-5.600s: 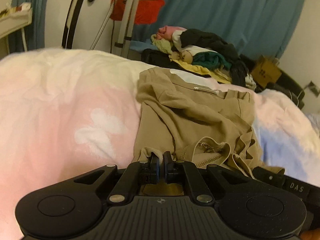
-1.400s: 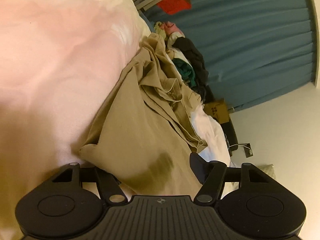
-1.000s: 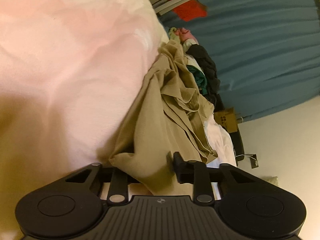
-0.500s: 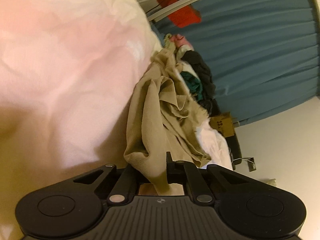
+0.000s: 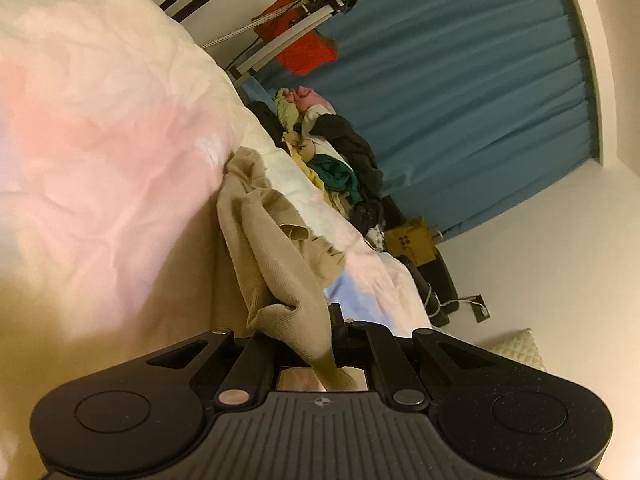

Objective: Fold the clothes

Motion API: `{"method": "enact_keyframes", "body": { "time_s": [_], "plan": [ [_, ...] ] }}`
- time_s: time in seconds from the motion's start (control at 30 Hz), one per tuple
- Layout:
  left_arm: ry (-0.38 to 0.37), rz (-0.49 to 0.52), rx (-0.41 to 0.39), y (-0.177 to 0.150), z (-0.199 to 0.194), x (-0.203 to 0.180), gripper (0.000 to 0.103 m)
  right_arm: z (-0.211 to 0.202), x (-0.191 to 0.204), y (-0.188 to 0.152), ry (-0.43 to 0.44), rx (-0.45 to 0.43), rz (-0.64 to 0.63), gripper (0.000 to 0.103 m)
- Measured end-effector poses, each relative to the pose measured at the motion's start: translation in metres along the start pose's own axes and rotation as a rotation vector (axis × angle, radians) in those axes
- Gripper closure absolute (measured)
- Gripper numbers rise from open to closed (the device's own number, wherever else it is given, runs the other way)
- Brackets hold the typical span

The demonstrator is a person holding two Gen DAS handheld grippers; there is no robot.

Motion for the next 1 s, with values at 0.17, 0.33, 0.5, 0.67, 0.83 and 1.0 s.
{"method": "enact_keyframes", "body": {
  "time_s": [0.17,0.33,0.5,0.67,0.83,1.0],
  "plan": [
    [0.027,0.035,0.046,-0.018,-0.045,-0.022,0.098,-0.044,0.016,-0.012,0.008,0.032,-0.025,0.093],
    [0.048,0.056,0.092,-0.045,-0.09,-0.032,0.098,-0.089,0.031,-0.024,0.015,0.061,-0.032,0.093],
    [0.056,0.072,0.078,-0.039,-0.092,-0.042,0.098,-0.089,0.044,-0.016,0.006,0.054,-0.05,0.093],
    [0.139,0.023,0.05,-0.004,-0.044,-0.058,0.097,-0.035,0.051,0.02,-0.035,0.025,-0.04,0.093],
    [0.248,0.054,0.012,0.026,0.017,-0.07,0.096,0.031,0.047,0.049,-0.119,0.008,-0.055,0.093],
    [0.308,0.083,-0.004,0.044,0.068,-0.064,0.096,0.08,0.024,0.066,-0.161,0.016,-0.034,0.093]
  ]
}}
Point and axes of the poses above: each gripper's, at about its wrist camera, not at the fingertips, and z roughly the way its jaws point, x to its left, y to its top, the point moved 1 cm from there along z, roughly the way its jaws point, and after that the axes turned 12 degrees about -z, right-handed, at the moved point
